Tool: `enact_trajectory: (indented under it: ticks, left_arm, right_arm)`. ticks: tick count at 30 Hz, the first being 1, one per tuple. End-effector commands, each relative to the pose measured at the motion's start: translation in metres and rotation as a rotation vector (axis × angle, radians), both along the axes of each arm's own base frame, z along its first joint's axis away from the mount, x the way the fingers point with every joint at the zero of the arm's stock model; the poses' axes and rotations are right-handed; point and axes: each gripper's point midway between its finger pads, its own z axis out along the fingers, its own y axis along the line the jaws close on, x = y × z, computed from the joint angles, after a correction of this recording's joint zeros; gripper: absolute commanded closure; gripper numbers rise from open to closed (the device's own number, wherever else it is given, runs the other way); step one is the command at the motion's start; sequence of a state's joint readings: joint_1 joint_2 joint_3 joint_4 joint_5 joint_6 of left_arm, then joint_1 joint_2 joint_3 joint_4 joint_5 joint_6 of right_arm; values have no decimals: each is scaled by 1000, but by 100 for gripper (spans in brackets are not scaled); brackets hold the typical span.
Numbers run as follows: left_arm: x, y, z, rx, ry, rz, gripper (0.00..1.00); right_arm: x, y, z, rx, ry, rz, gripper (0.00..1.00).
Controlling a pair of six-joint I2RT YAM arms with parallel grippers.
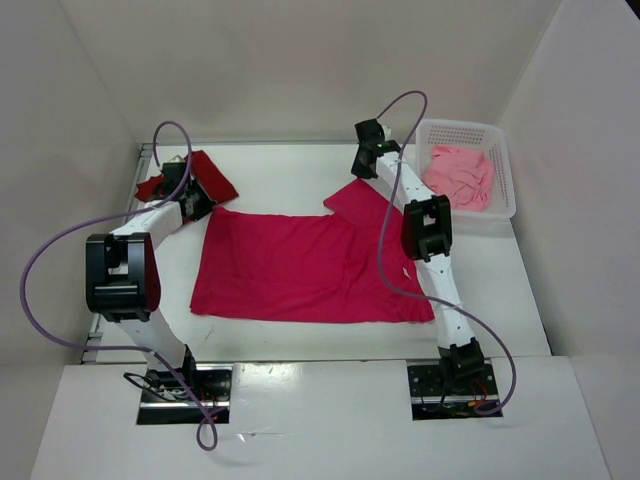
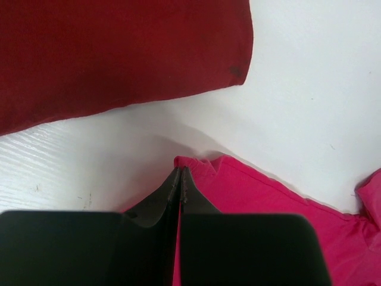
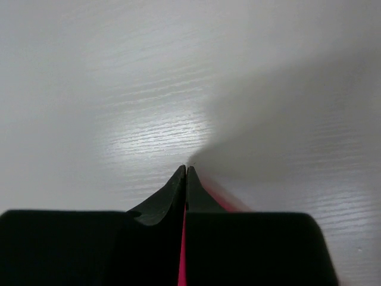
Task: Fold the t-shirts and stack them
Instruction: Grap the side of the flattened tshirt furthest away from the robot with both arms
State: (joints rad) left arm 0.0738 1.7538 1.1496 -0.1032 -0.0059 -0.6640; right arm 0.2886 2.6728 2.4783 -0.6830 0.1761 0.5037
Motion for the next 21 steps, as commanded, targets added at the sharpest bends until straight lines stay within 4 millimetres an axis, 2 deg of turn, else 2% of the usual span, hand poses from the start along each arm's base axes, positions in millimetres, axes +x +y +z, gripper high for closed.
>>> enact_trajectory:
  ticks: [1,2,3,4,5,6,7,8,9,10,11,12,13,15,17,18,20,21]
  left_arm:
    - [3,1,28,-15,-75,13,100]
    - [1,1,26,-16,-66,13,100]
    - [-1,1,26,-9,-65,7,100]
    - [-1,1,31,-8,-76,7,100]
    - [-4,0,27,-9,-65,7,100]
    - [-4,0,31,-8,-76,7,100]
    - [-6,-1,28,-15,-67,0,100]
    - [-6,-1,28,-15,-67,0,100]
    - [-9,-2,27,-15,-66,0,100]
    - [-9,-2,27,-15,-66,0,100]
    - [-9,-3,33,-20,-78,-7,100]
    - [-12,-3,34,-20,-81,-7,100]
    - [-14,-4,30,-21,-72,-7,100]
    - [-16,-4,40,-20,-90,-7,100]
    - [-21,-4,44,-19,-94,-7,100]
    - [-24,-4,43,-19,-92,-7,100]
    - [-30,-5,50,-19,-103,-7,100]
    - [-35,-5,48,-19,-98,-7,100]
  right_arm:
    - [3,7,12,-4,-16,10,100]
    - [5,5,34,-1,-52,3,100]
    - [4,5,47,2,-64,3,100]
    - [-1,2,51,-8,-54,-3,100]
    - [-3,4,88,25,-105,-1,100]
    - [-7,5,100,40,-121,8,100]
    - [-17,2,89,35,-103,8,100]
    - [-23,3,97,48,-113,18,100]
    - [-31,2,130,77,-160,17,100]
    - [-46,-2,113,71,-113,9,100]
    - [-52,-2,114,78,-111,16,100]
    - [-60,-4,130,85,-135,17,100]
    - [-74,-8,111,78,-89,9,100]
    - [-85,-15,109,82,-77,7,100]
    - [-105,-19,105,89,-56,6,100]
    - [-110,-20,107,99,-61,-3,100]
    - [-131,-24,110,111,-46,-5,100]
    - [-143,-27,101,105,-26,-6,100]
